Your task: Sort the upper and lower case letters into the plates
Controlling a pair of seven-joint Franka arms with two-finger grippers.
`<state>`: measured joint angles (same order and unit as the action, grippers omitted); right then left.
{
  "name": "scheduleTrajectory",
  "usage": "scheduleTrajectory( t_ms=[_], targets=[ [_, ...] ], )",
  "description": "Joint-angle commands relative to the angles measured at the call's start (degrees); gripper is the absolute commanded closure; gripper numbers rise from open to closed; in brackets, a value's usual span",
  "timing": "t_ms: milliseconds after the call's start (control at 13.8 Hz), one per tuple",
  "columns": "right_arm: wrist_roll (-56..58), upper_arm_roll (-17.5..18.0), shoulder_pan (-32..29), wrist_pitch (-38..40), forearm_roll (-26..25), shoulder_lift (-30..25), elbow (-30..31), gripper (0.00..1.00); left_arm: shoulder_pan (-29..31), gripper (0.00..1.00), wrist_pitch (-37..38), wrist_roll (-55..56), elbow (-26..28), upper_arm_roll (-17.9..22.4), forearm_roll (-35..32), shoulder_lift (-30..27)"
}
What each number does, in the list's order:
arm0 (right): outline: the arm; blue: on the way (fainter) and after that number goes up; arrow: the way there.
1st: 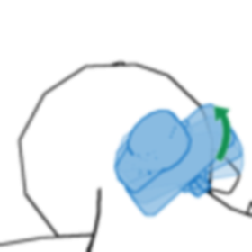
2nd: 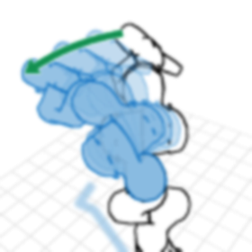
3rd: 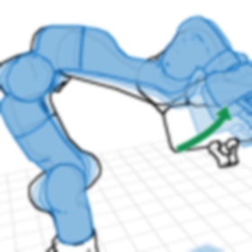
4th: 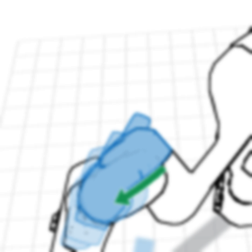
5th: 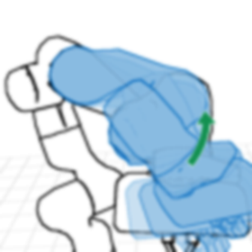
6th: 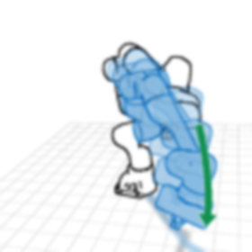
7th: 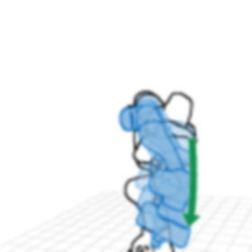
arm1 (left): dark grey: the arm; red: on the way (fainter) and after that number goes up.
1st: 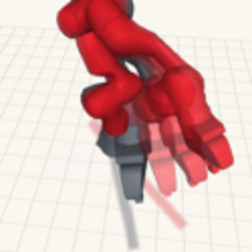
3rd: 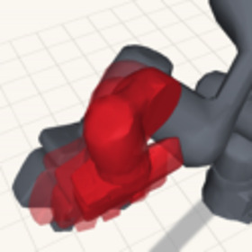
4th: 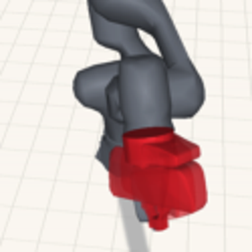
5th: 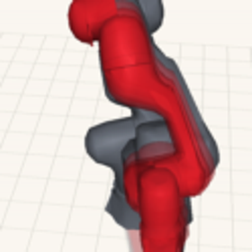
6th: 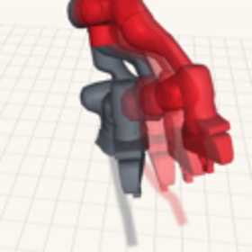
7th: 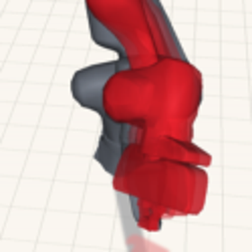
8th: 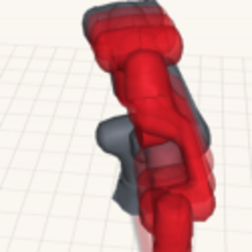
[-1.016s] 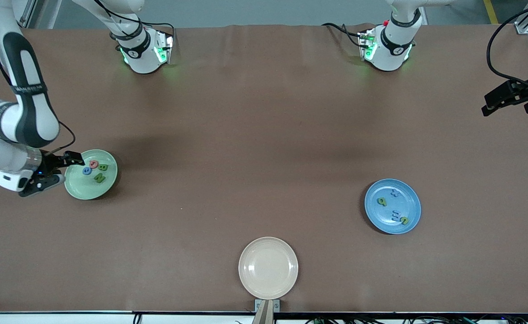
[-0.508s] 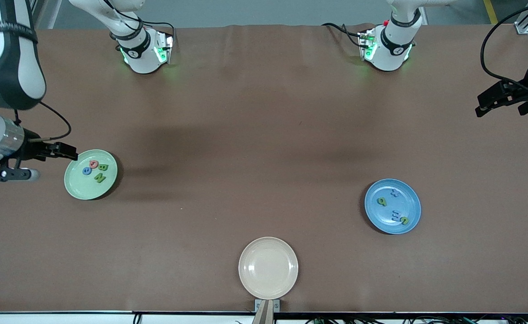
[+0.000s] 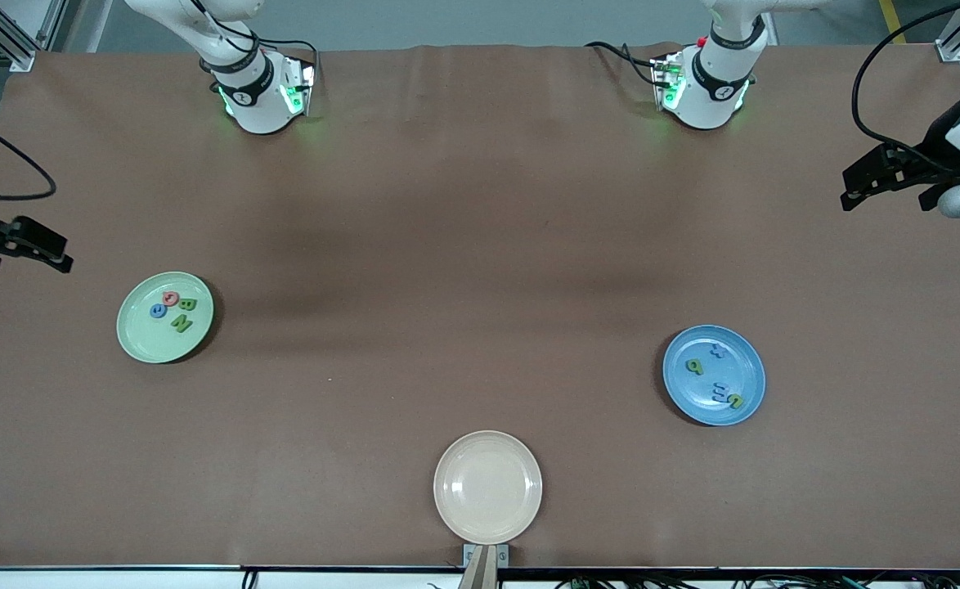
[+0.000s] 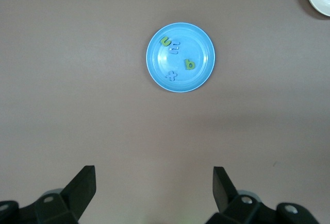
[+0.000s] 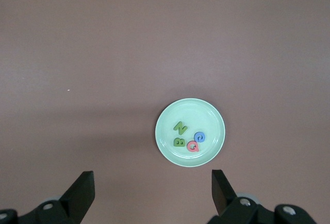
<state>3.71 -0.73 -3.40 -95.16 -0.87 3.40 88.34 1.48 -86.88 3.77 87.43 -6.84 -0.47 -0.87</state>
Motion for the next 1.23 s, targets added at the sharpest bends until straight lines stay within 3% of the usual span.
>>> scheduleTrajectory(
  t_ms=[0, 1161],
  targets=[
    [-0.90, -0.15, 1.64, 2.17, 0.35, 0.99, -2.82, 0.00, 0.10, 0.00, -0.83, 0.28, 1.08, -0.36, -0.84, -1.32],
    [3.31, -0.06, 1.73, 2.34, 0.17, 0.99, -5.37, 0.00, 0.45, 0.00, -0.31, 0.72, -1.38, -1.42, -2.08, 0.70]
  ],
)
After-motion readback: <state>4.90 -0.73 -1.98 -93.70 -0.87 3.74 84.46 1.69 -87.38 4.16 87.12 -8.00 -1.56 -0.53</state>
